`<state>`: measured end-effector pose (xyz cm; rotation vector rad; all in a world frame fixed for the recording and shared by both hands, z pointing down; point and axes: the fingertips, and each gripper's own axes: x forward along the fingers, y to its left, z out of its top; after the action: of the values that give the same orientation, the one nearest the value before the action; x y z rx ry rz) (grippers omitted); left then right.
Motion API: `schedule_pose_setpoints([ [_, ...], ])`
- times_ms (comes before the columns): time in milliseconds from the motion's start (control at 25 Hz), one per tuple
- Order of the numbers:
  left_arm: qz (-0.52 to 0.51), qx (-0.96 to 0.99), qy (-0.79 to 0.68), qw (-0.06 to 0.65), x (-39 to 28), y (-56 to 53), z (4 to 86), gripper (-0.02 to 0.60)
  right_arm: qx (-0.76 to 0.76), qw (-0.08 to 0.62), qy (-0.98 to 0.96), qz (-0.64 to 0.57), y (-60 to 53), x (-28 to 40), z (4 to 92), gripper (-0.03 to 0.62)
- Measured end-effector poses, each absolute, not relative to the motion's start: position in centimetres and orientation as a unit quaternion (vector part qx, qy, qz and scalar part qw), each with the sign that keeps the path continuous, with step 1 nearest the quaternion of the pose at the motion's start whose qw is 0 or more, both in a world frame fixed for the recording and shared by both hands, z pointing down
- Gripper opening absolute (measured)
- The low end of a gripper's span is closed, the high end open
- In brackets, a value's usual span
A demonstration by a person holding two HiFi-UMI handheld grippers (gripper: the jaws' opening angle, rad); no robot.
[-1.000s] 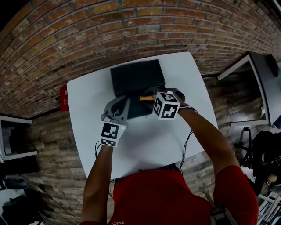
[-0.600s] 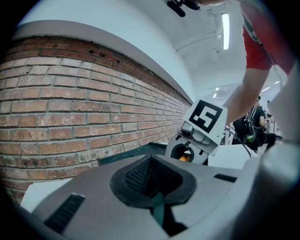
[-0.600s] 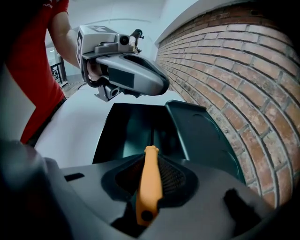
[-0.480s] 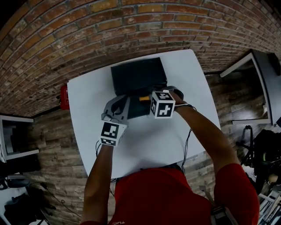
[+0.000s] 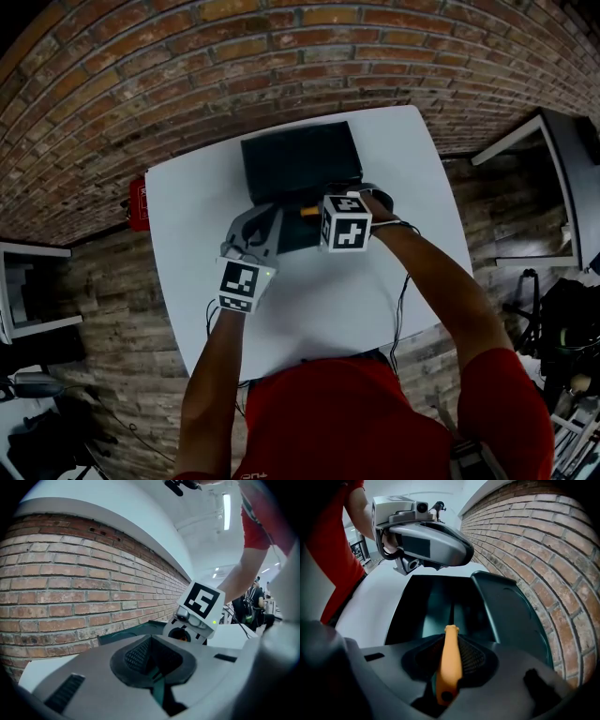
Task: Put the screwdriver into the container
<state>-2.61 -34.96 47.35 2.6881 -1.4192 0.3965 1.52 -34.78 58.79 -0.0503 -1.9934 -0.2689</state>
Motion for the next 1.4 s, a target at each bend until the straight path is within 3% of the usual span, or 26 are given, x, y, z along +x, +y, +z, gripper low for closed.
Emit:
schedule_pose_setpoints([
  [1400,0.142,0.877,-0.458,0.039,-2.65,-34.51,48.10,0.014,-0.021,0.523,-0.848,-0.080,-34.98,1.80,58.67,0.106],
])
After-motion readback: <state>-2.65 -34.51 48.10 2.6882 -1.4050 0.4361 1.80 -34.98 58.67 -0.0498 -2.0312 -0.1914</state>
